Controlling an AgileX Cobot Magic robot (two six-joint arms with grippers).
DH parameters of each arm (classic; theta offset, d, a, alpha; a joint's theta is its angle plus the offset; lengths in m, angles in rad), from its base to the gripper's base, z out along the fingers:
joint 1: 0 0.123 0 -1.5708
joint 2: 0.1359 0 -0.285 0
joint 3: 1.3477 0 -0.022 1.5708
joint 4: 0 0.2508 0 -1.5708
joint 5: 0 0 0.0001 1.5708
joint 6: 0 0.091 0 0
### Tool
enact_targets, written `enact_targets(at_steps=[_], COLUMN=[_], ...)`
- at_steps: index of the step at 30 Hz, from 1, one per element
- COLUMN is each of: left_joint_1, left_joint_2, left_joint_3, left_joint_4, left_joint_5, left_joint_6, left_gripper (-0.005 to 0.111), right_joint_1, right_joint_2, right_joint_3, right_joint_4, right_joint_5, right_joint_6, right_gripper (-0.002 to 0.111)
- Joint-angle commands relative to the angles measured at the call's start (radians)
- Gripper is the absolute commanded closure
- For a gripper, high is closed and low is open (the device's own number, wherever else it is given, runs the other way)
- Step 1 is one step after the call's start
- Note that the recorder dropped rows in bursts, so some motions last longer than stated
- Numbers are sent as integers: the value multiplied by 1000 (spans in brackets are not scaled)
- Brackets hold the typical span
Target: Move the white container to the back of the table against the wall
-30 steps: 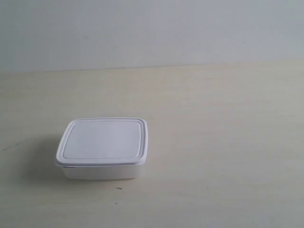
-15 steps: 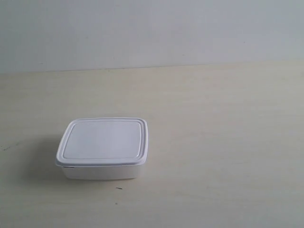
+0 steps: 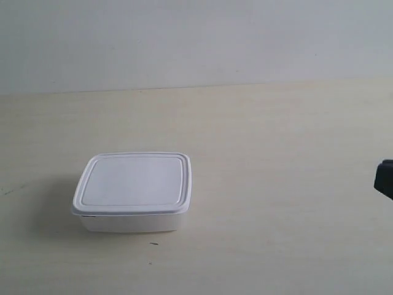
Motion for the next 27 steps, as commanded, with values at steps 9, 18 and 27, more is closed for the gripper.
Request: enact_targets(at_steps=[9,18,27], left_joint_1=[-167,-197,-197], left_joint_2=[292,343,343], left_joint_3=[-419,-503,-503], left_joint_4=[4,4,4], left_joint_5=[-8,-12,-12], left_joint_6=[4,4,4], left_gripper=[107,107,107], right_joint_1=[84,84,84], right_joint_2=[166,181,181], right_joint_3=[-262,-334,-334], right_joint_4=[0,0,0], right_joint_5=[-6,-12,-10], right_joint_6=[0,0,0], right_gripper=[108,108,108])
